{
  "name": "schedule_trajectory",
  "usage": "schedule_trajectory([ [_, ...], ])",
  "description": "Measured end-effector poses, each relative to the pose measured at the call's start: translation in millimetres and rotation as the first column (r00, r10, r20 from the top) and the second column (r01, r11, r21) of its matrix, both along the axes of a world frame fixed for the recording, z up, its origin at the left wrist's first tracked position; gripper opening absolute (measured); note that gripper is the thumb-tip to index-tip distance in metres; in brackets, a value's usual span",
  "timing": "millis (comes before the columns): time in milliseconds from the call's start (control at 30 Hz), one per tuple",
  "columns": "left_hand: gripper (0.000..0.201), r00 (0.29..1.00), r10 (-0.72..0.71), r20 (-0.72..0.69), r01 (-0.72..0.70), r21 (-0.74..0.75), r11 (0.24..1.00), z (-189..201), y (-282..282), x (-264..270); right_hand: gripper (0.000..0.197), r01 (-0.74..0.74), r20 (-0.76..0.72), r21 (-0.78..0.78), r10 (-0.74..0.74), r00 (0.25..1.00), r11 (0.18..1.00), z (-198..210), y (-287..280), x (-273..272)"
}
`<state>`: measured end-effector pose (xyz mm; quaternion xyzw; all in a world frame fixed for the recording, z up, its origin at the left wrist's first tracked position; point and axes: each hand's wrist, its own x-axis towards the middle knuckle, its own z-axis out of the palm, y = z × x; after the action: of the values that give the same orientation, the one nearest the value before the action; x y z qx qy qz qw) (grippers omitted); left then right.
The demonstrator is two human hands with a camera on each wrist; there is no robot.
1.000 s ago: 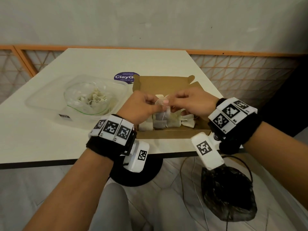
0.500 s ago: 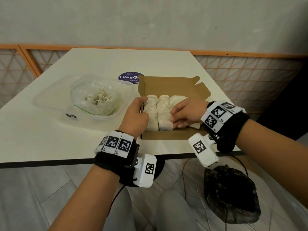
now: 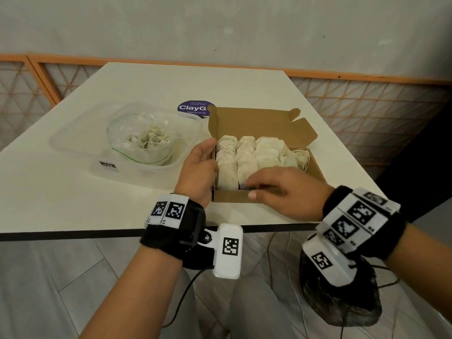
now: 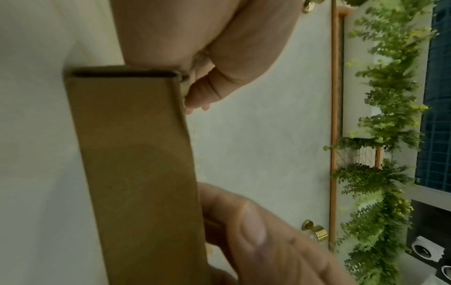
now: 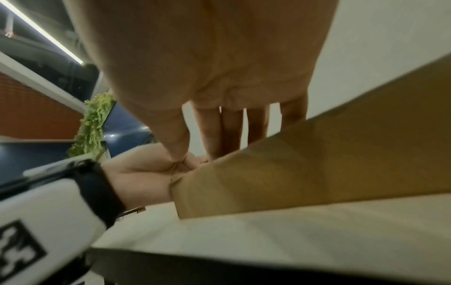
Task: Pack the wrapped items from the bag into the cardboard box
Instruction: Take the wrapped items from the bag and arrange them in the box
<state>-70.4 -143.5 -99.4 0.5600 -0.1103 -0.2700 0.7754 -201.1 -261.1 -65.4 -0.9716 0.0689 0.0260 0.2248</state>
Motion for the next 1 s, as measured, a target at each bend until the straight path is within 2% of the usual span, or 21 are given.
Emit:
schedule_trajectory([
  [67,0.062,1.0,0.006,-0.015,-0.006,-0.004,1.0,-0.6,0.7,0.1,0.042,-0.032,-0.019,-0.058,0.031,0.999,0.998,-10.6,2.7,-0.2],
  [167,0.062,1.0,0.007,-0.016,-0.008,-0.012,1.0,-1.5,0.4,-0.2,0.056,0.019,0.028,-0.111,-0.016,0.999,0.994,-22.7,7.2,0.5],
  [267,0.061,1.0,0.006,-0.01,-0.006,-0.025,1.0,-1.3,0.2,-0.7,0.056,0.073,0.013,-0.157,-0.072,0.997,0.985,-27.4,11.2,3.1],
  [333,0.061,1.0,0.007,-0.008,-0.008,-0.035,0.999,-1.3,0.1,-1.2,0.058,0.09,0.028,-0.13,-0.087,0.996,0.988,-24.2,13.8,2.6],
  [400,0.061,1.0,0.007,0.013,-0.007,-0.03,1.0,-0.1,-0.3,-1.9,0.047,0.183,0.155,-0.005,-0.18,0.971,0.983,-14.3,7.7,-2.2],
  [467,0.06,0.998,0.005,0.067,-0.006,0.011,1.0,2.5,-0.4,-2.1,0.029,0.351,0.269,0.084,-0.36,0.893,0.933,1.7,-11.4,-8.8],
  [533,0.058,0.989,-0.011,0.149,0.001,0.065,0.998,5.9,-1.0,-1.2,0.016,0.504,0.235,0.049,-0.501,0.833,0.862,14.2,-35.9,-12.8],
  [567,0.057,0.981,-0.019,0.195,0.002,0.088,0.996,8.2,-1.6,-0.4,0.01,0.542,0.187,-0.01,-0.531,0.826,0.84,17.0,-44.9,-11.9],
  [600,0.055,0.97,-0.027,0.242,0.002,0.103,0.995,12.3,-3.3,-0.9,0.009,0.556,0.131,-0.083,-0.544,0.829,0.827,18.3,-50.3,-10.3],
  [667,0.051,0.945,-0.038,0.326,0.003,0.107,0.994,22.3,-7.4,-3.1,0.029,0.539,0.017,-0.223,-0.55,0.835,0.812,14.5,-51.3,-3.6],
  [733,0.046,0.921,-0.063,0.385,0.028,0.096,0.995,33.6,-13.1,-7.6,0.038,0.525,-0.016,-0.307,-0.555,0.831,0.794,9.6,-46.9,2.5],
  [800,0.04,0.9,-0.116,0.419,0.081,0.101,0.992,41.8,-19.1,-11.8,0.033,0.544,0.003,-0.324,-0.574,0.819,0.774,4.4,-44.6,6.1],
  [900,0.031,0.882,-0.205,0.425,0.152,0.155,0.976,46.8,-26.7,-14.9,0.01,0.598,0.073,-0.318,-0.61,0.789,0.735,1.2,-47.3,8.3],
  [1000,0.025,0.86,-0.267,0.434,0.184,0.224,0.957,49.3,-30.6,-15.5,0.016,0.64,0.066,-0.254,-0.647,0.759,0.725,0.3,-54.8,3.2],
])
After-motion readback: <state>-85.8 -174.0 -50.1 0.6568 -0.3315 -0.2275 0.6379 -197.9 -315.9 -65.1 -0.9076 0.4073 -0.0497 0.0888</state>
